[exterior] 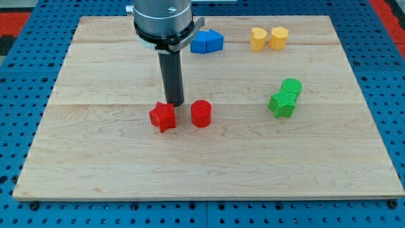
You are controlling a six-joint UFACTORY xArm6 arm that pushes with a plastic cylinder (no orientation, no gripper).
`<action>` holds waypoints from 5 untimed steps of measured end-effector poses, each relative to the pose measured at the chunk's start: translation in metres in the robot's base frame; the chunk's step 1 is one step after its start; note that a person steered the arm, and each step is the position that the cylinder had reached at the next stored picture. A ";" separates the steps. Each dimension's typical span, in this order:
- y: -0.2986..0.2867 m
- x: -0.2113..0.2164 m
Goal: Move the green circle to the top right of the board
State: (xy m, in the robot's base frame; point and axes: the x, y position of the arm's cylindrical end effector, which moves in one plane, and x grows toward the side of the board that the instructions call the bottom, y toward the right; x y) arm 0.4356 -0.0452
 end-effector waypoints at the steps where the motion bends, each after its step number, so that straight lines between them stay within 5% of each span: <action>1: 0.105 -0.004; 3: 0.126 -0.020; 4: 0.226 -0.033; 5: 0.245 -0.053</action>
State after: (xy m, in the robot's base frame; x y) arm 0.3828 0.1995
